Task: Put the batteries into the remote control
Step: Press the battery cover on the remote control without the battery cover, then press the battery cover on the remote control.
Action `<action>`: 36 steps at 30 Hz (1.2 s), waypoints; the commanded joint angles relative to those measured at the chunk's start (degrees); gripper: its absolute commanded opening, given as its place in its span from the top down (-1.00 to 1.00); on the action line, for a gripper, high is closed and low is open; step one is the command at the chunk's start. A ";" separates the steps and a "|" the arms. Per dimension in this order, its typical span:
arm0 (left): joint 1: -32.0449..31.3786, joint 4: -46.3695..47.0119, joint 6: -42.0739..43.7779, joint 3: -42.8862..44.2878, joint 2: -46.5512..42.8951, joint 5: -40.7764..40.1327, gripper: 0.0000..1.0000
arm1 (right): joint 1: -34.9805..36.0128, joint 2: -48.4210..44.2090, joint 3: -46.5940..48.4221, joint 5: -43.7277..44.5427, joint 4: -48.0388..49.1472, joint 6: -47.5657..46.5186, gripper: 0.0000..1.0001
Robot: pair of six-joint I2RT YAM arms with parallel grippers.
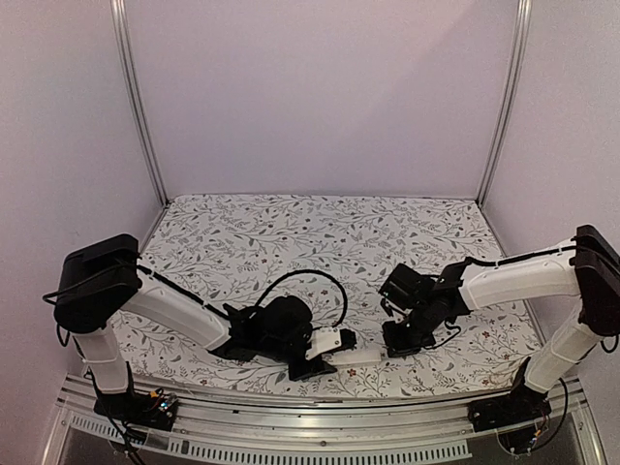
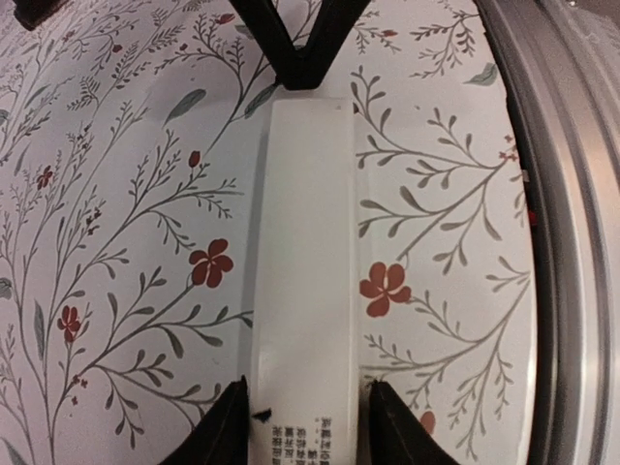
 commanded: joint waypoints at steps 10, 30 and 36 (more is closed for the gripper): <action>0.79 -3.67 1.84 -1.63 -2.08 0.31 -0.10 | -1.11 -3.38 0.76 3.07 -3.47 -2.68 1.00; 3.64 0.03 1.81 -8.48 -6.15 3.26 0.24 | -0.75 -2.67 0.28 -1.01 0.01 -2.38 1.00; 3.65 0.51 0.98 -7.28 -5.25 3.16 0.33 | 0.63 -0.30 1.54 -0.60 -0.41 -2.17 1.00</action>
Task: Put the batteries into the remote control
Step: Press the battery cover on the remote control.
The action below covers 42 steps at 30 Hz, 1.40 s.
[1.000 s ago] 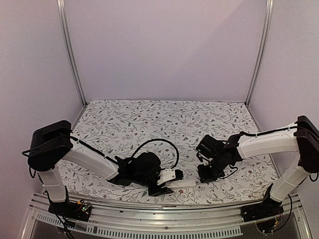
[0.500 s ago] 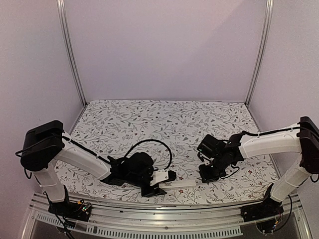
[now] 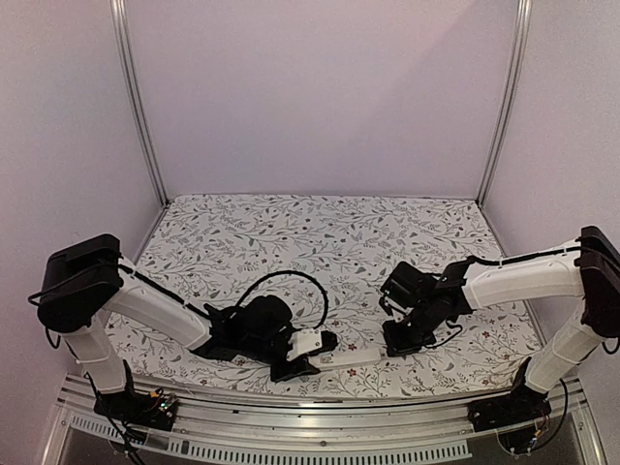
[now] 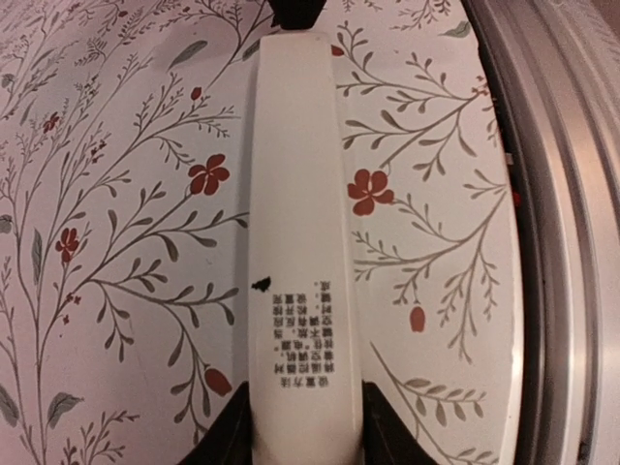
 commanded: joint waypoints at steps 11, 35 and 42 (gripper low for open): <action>0.45 1.69 -1.62 1.15 1.34 -0.51 0.45 | 7.12 9.03 8.01 -2.10 -0.30 1.37 1.00; 0.86 -2.09 -1.61 -4.59 -6.32 -2.48 -0.22 | 0.36 4.58 5.13 7.49 -7.43 -2.74 1.00; 0.72 -2.80 -6.74 -8.32 -10.18 -5.06 -0.07 | 2.68 8.58 7.82 1.42 -2.98 -2.38 1.00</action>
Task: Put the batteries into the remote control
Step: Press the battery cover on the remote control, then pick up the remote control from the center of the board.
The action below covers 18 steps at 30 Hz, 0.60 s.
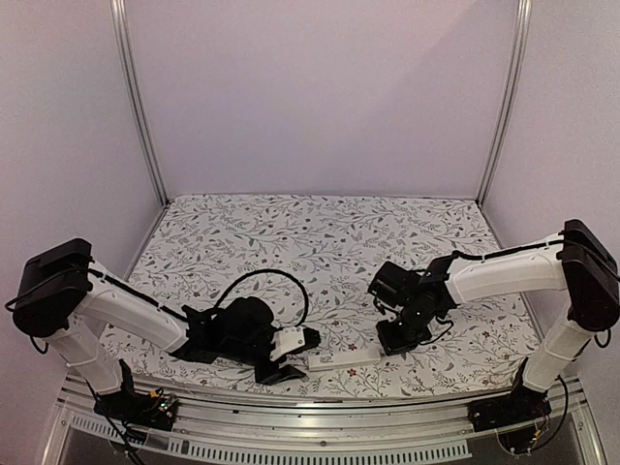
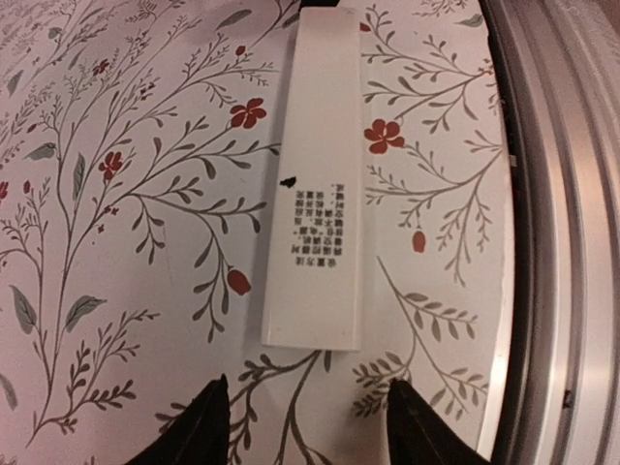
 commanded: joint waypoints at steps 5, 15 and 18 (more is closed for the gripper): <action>0.70 -1.20 -3.08 -1.22 -0.42 -2.45 0.14 | 2.09 4.37 3.94 -1.98 1.25 -0.42 1.00; 0.86 -0.26 -4.38 -2.97 -7.89 -9.71 0.10 | -2.91 -7.16 6.16 12.40 -7.51 -11.09 0.55; 1.60 1.69 -7.46 -3.88 -11.21 -17.84 -0.07 | -2.23 -10.04 9.34 7.16 -0.88 -20.78 0.09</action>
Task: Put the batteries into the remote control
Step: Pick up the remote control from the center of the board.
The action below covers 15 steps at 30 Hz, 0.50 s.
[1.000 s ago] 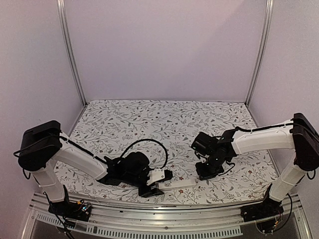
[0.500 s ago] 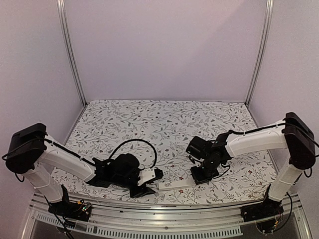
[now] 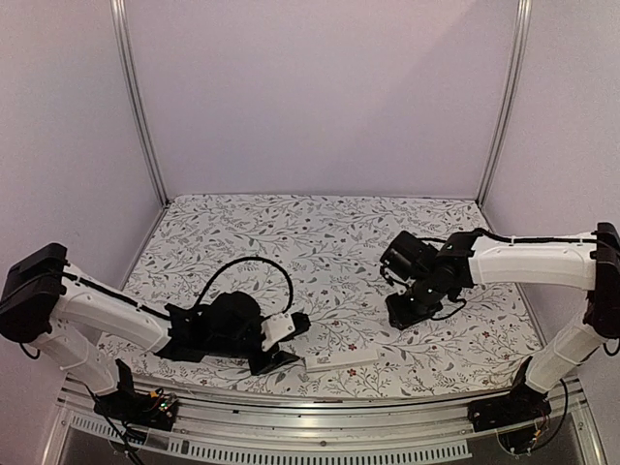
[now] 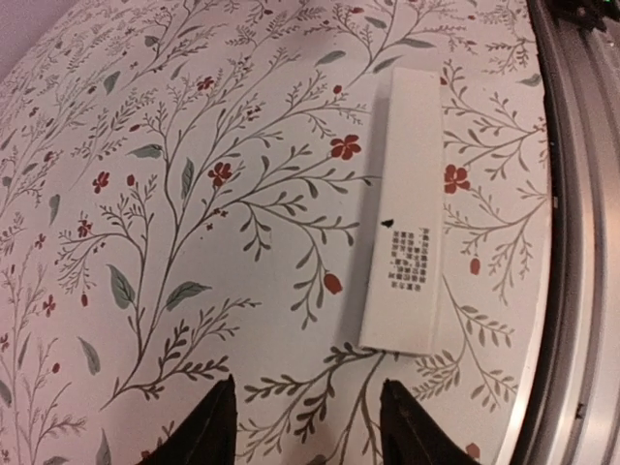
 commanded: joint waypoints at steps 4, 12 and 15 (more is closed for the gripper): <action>4.64 5.78 -9.60 -4.22 -9.25 -17.11 -0.46 | 6.20 -8.87 0.39 -12.46 20.21 -35.70 -0.24; 7.77 9.03 -16.99 -8.67 -17.04 -22.59 -0.82 | 10.43 -5.47 -5.54 -31.20 34.68 -66.64 -0.42; 7.85 9.42 -17.20 -9.68 -18.43 -23.49 -0.82 | 10.71 1.12 0.02 -28.37 29.28 -68.36 -0.46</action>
